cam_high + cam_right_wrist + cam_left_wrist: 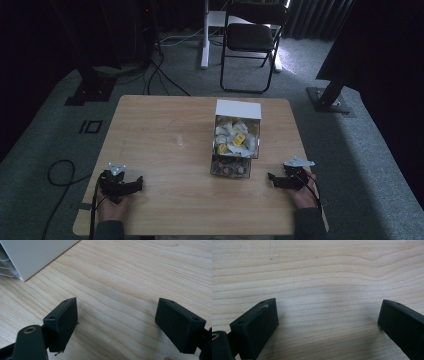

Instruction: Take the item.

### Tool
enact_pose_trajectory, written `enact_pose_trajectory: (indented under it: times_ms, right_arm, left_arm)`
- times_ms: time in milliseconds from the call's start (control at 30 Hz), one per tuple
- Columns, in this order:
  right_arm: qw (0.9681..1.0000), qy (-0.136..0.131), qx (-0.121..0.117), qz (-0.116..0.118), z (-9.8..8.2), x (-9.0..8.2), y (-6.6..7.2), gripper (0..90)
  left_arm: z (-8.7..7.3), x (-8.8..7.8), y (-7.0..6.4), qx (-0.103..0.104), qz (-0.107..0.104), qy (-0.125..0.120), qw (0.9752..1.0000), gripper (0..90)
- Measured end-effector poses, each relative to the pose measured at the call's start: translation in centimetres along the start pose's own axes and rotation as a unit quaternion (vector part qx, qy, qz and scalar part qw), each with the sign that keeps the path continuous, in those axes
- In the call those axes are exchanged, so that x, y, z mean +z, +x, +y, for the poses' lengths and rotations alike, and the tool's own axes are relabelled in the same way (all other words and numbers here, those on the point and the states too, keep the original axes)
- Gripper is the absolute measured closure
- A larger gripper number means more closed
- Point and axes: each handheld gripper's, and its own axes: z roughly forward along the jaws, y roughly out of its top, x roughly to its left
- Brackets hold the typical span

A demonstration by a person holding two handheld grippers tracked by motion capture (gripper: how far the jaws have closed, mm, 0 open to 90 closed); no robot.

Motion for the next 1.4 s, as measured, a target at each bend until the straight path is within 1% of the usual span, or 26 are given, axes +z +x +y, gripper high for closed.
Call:
enact_pose_trajectory:
  times_ms: [200,233,300,333,400,433,467,533,600,667,733,767,800,867,967,1067,1133,1200,1400]
  right_arm:
    - [1.0,0.0,-0.001,0.0,0.0,0.0,0.0,18.0]
    - [1.0,0.0,0.0,0.0,0.0,0.0,0.0,18.0]
    - [1.0,0.0,-0.001,0.0,0.0,0.0,0.0,18.0]
    - [1.0,0.0,-0.001,0.0,0.0,0.0,0.0,18.0]
    - [1.0,0.0,0.0,0.0,0.0,0.0,0.0,18.0]
    - [1.0,0.0,0.0,0.0,0.0,0.0,0.0,18.0]
    - [1.0,0.0,0.0,0.0,0.0,0.0,0.0,18.0]
    - [1.0,0.0,-0.001,0.0,0.0,0.0,0.0,18.0]
    - [1.0,0.0,0.0,0.0,0.0,0.0,0.0,18.0]
    - [1.0,0.0,0.0,0.0,0.0,0.0,0.0,18.0]
    - [1.0,0.0,0.0,0.0,0.0,0.0,0.0,18.0]
    - [1.0,0.0,0.0,0.0,0.0,0.0,0.0,18.0]
    - [1.0,0.0,0.0,0.0,0.0,0.0,0.0,18.0]
    - [1.0,0.0,0.0,0.0,0.0,0.0,0.0,17.9]
    - [1.0,0.0,0.0,0.0,0.0,0.0,0.0,17.9]
    - [1.0,0.0,0.0,0.0,0.0,0.0,0.0,18.0]
    - [1.0,0.0,0.0,0.0,0.0,0.0,0.0,18.0]
    - [1.0,0.0,0.0,0.0,0.0,0.0,0.0,18.0]
    - [1.0,0.0,-0.001,0.0,0.0,0.0,0.0,18.0]
  left_arm:
    - [0.0,0.0,0.0,0.001,-0.002,-0.001,1.0,3.5]
    - [0.1,0.0,0.0,0.002,-0.002,0.003,1.0,3.5]
    - [0.1,0.0,0.0,-0.001,-0.001,-0.002,1.0,4.3]
    - [0.1,0.0,0.0,0.0,0.0,-0.003,1.0,6.4]
    - [-0.1,-0.2,0.0,-0.005,0.003,-0.01,0.9999,9.7]
    - [-0.1,-0.3,0.0,-0.006,0.003,-0.011,0.9999,13.7]
    - [-0.1,-0.3,0.0,-0.006,0.003,-0.01,0.9999,15.6]
    - [0.0,-0.4,0.0,-0.008,0.005,-0.006,0.9999,16.9]
    - [0.2,-0.6,-0.1,-0.011,0.008,0.001,0.9999,21.9]
    - [0.2,-0.7,-0.2,-0.015,0.011,0.004,0.9998,23.9]
    - [0.3,-1.0,-0.3,-0.018,0.014,0.015,0.9996,29.3]
    - [0.4,-1.1,-0.3,-0.021,0.013,0.019,0.9995,32.5]
    - [0.4,-1.1,-0.4,-0.026,0.011,0.018,0.9995,33.7]
    - [0.4,-1.3,-0.4,-0.023,0.005,0.021,0.9995,35.1]
    - [0.5,-1.6,-0.9,-0.02,0.0,0.015,0.9997,35.4]
    - [0.7,-2.2,-1.3,-0.009,-0.003,0.007,0.9999,35.4]
    - [0.9,-2.6,-1.7,-0.013,-0.012,-0.003,0.9998,35.4]
    - [1.1,-3.2,-2.0,-0.012,-0.017,-0.013,0.9997,35.4]
    - [1.5,-4.2,-2.7,-0.009,-0.031,-0.027,0.9991,35.5]
